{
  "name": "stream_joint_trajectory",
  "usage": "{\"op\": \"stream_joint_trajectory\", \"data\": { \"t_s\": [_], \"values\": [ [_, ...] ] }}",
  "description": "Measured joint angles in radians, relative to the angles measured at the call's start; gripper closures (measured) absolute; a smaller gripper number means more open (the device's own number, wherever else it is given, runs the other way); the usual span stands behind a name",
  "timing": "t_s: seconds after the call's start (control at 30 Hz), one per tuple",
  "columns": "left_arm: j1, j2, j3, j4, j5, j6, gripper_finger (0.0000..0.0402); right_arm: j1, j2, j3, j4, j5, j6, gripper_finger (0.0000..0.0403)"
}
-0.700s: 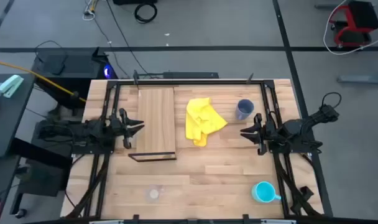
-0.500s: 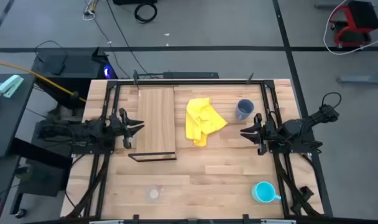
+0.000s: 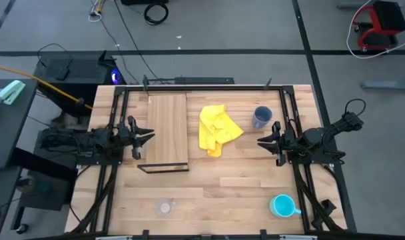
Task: Stack small to large cups/mugs on shelf
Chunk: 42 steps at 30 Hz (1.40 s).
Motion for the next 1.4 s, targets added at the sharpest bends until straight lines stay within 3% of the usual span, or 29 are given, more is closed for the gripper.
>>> {"op": "stream_joint_trajectory", "data": {
  "t_s": [1.4],
  "values": [
    [0.0, 0.0, 0.0, 0.0, 0.0, 0.0, 0.0322, 0.0, 0.0, 0.0, 0.0, 0.0, 0.0, 0.0322]
  ]
}}
